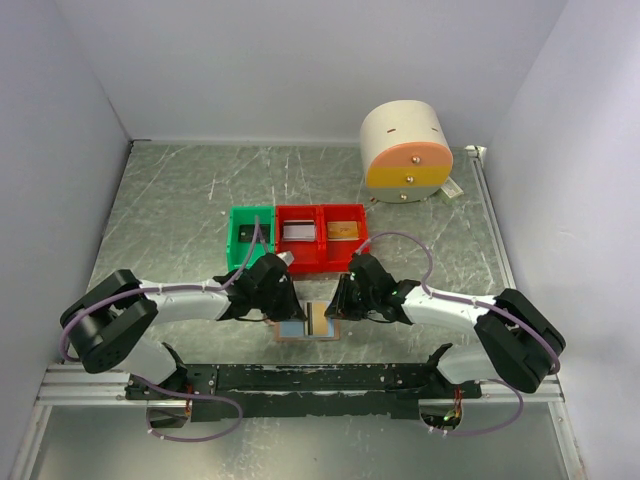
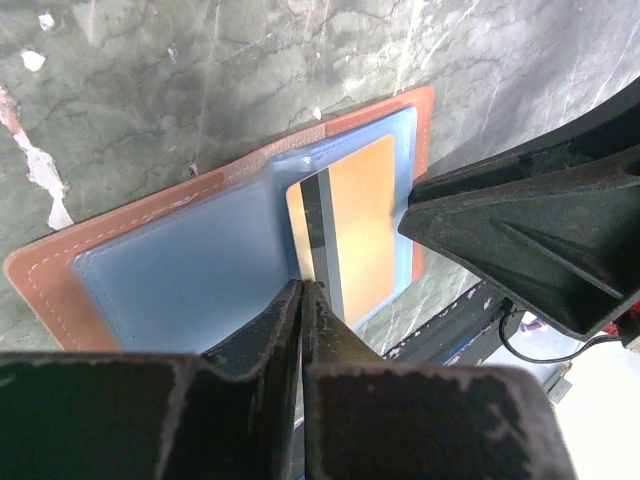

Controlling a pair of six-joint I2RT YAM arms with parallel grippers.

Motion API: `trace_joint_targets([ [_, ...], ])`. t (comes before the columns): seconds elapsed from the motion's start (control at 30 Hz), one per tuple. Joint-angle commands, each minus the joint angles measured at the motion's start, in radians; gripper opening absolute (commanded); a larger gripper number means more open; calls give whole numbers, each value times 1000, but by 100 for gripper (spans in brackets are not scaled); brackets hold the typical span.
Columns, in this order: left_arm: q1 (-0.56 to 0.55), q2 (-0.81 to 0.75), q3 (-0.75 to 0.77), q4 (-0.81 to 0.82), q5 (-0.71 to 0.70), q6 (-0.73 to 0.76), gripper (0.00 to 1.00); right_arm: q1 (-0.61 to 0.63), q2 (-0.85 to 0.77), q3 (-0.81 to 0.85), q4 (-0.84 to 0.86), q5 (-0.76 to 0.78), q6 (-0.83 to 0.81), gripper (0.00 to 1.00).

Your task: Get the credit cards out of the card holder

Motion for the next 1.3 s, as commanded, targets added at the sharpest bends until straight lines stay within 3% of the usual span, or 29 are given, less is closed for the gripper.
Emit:
trace_joint_targets([
  [0.0,-7,-3,10,-4,-21,1,19,0,10,5,-75,17,-25,25],
  [0.07,-6,2,8,7,-13,0,31,0,11,9,-77,17,-27,25],
  [0.17,-7,5,3,26,-11,-5,41,0,18,17,-79,14,-31,25],
  [0.33,-7,41,11,32,-5,-1,44,0,44,15,-58,2,-30,25],
  [0.5,-7,51,-6,74,-3,-19,37,0,53,19,-57,2,-32,25],
  [0.77,-7,23,-18,51,-25,-15,8,1,29,71,-127,43,-59,28],
  [1.07,-7,7,-34,62,-30,-25,7,0,-47,147,-220,78,-90,35],
  [1.27,-6,2,-27,50,-34,-17,7,3,-19,129,-84,-54,-82,38],
])
